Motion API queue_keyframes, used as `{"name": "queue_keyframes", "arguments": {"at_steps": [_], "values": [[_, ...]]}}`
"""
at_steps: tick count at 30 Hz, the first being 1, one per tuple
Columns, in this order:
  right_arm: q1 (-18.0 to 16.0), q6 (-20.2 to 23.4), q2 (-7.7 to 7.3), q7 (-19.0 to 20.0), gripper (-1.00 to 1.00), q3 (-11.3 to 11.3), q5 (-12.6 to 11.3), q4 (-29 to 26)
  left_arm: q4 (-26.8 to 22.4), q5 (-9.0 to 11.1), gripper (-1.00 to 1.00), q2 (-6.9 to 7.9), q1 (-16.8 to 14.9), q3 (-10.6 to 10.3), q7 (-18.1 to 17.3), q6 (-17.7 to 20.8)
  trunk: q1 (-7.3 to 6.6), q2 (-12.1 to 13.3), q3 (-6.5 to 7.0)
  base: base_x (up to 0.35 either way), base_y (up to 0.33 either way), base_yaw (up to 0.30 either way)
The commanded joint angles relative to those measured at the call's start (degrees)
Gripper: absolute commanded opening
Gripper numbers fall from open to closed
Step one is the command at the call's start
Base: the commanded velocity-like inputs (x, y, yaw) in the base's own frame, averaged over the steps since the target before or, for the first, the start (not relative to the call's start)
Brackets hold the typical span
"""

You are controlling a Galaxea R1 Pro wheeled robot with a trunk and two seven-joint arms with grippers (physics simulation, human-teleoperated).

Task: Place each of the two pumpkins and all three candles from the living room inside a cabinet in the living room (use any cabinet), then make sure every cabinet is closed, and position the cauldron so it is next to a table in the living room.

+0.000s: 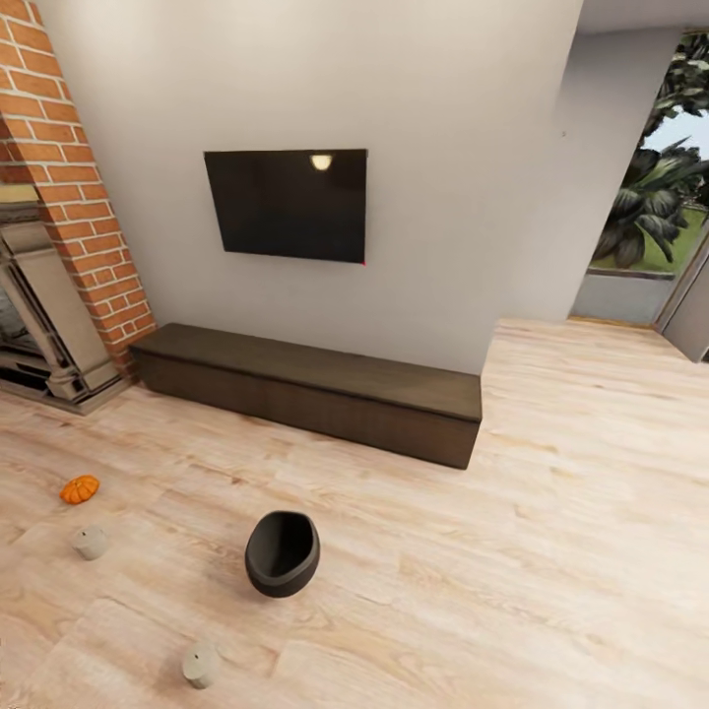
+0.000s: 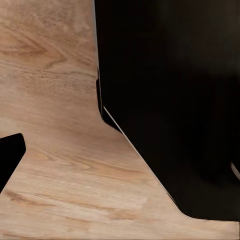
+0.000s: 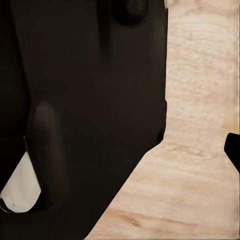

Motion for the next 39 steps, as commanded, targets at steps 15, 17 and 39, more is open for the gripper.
{"name": "queue_keyframes", "arguments": {"at_steps": [15, 17, 39], "values": [[0.0, -0.2, 0.36, 0.0, 1.00, 0.0, -0.3, 0.1, -0.1, -0.1, 1.00, -0.05, 0.0, -0.7, 0.0, -0.2, 0.03, 0.0, -0.05, 0.235, -0.266, 0.279], [0.0, -0.2, 0.36, 0.0, 1.00, 0.0, -0.3, 0.1, -0.1, -0.1, 1.00, -0.05, 0.0, -1.5, 0.1, -0.3, 0.03, 0.0, -0.05, 0.201, -0.291, 0.286], [0.0, -0.2, 0.45, 0.0, 1.00, 0.0, -0.2, 0.2, -0.1, -0.1, 1.00, -0.05, 0.0, -1.9, 0.1, -0.4, 0.03, 0.0, -0.05, 0.240, -0.252, 0.286]]}}
